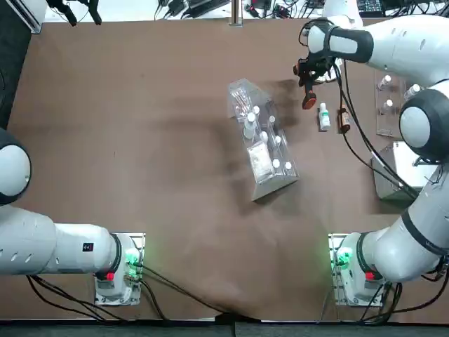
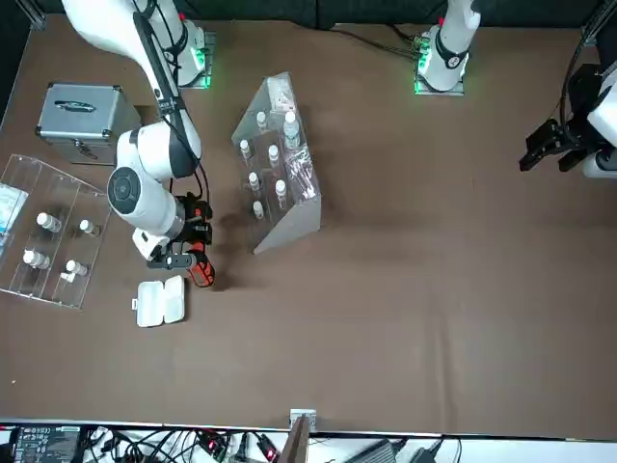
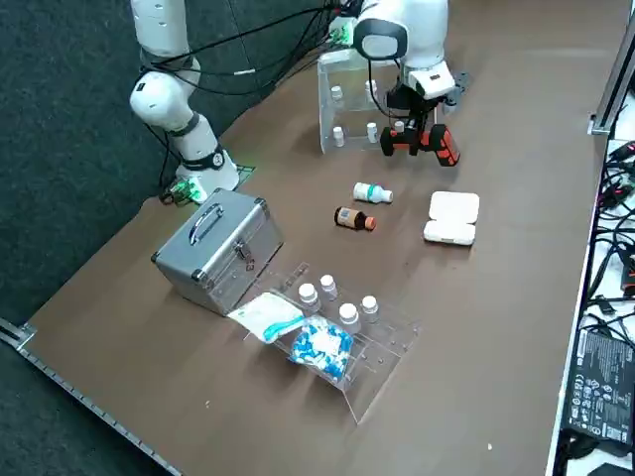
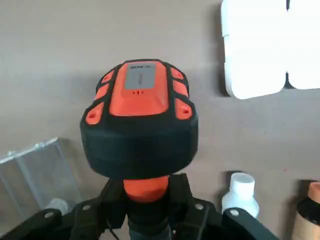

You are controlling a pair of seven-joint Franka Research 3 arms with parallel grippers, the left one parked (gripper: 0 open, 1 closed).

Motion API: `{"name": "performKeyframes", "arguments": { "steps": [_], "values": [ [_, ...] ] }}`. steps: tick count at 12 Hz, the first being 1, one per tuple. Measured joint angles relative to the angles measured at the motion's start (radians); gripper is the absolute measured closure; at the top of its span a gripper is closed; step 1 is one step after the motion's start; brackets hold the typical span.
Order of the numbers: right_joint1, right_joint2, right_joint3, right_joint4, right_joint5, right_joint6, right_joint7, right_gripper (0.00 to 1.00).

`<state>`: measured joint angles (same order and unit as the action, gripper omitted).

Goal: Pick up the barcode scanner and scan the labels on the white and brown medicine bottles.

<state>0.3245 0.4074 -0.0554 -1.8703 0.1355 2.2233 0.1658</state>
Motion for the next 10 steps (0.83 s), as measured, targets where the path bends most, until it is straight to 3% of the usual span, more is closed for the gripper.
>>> {"name": "performKeyframes", "arguments": {
  "steps": [3,8,10],
  "values": [
    [0.012,0.002,-0.001,-0.048,0.0,0.084,0.069,0.58],
    [0.053,0.002,-0.001,-0.098,-0.025,0.13,0.117,0.58],
    [0.053,0.001,-0.006,-0.161,-0.035,0.2,0.118,0.58]
  ]
}}
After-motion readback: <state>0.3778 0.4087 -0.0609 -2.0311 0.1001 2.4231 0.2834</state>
